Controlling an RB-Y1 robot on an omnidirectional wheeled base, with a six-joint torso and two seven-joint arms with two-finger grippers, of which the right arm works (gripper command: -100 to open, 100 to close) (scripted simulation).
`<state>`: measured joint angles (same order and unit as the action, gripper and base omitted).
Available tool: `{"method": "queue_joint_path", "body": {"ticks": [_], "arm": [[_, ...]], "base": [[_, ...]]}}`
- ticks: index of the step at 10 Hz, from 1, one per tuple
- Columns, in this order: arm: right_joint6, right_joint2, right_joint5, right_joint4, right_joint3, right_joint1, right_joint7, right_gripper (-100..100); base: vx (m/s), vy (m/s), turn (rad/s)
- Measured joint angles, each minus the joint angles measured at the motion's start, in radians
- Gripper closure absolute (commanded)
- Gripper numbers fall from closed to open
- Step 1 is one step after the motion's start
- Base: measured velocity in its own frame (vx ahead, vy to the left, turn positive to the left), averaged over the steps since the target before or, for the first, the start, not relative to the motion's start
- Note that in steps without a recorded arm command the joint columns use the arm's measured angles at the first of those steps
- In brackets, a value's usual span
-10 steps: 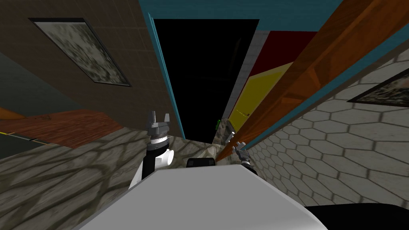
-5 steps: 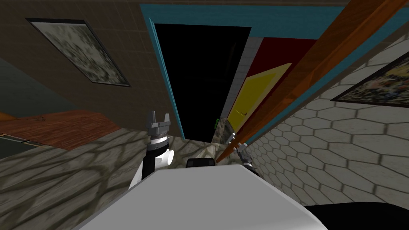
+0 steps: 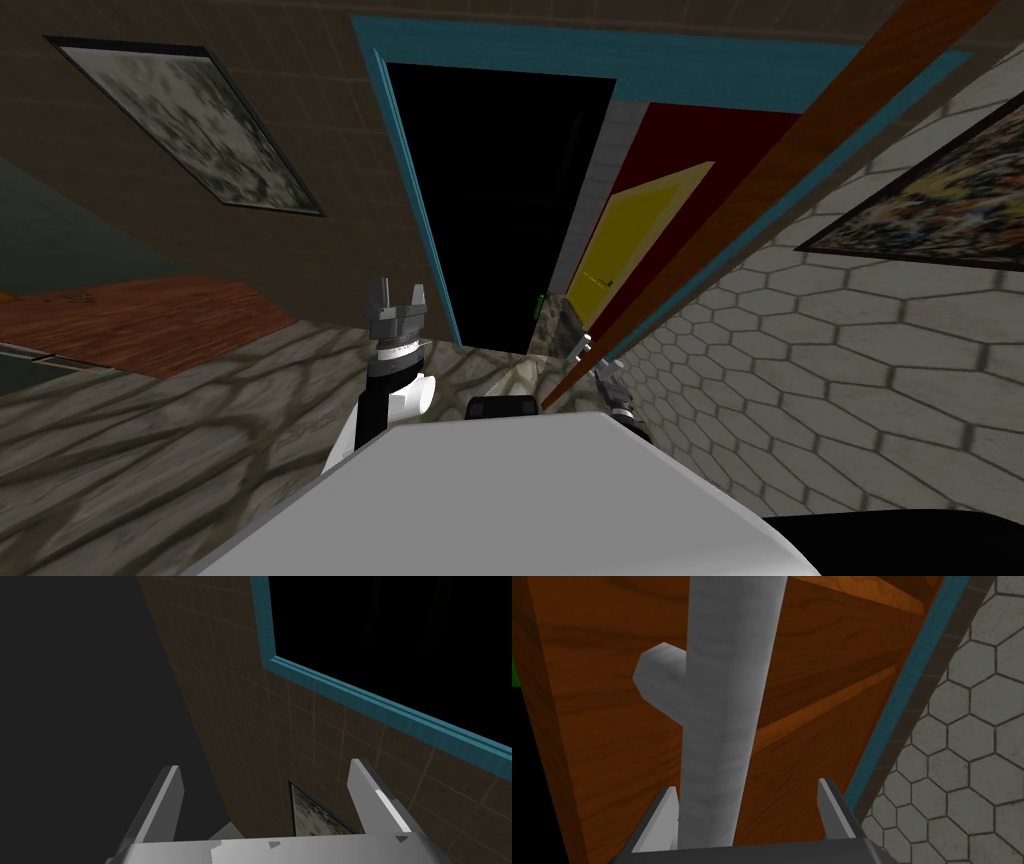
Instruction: Pull the door open
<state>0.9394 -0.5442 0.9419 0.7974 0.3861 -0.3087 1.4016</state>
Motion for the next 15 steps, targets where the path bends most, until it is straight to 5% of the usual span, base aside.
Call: {"method": "queue_joint_path", "body": {"ticks": [3, 5, 15], "arm": [[0.008, -0.001, -0.003, -0.061, 0.053, 0.063, 0.023, 100], [0.004, -0.002, -0.002, -0.038, 0.063, 0.059, 0.017, 100], [-0.005, 0.040, -0.027, -0.040, 0.186, 0.226, 0.039, 100]], "base": [[-0.096, -0.037, -0.014], [0.006, -0.017, 0.008], [0.053, -0.022, 0.051]]}}
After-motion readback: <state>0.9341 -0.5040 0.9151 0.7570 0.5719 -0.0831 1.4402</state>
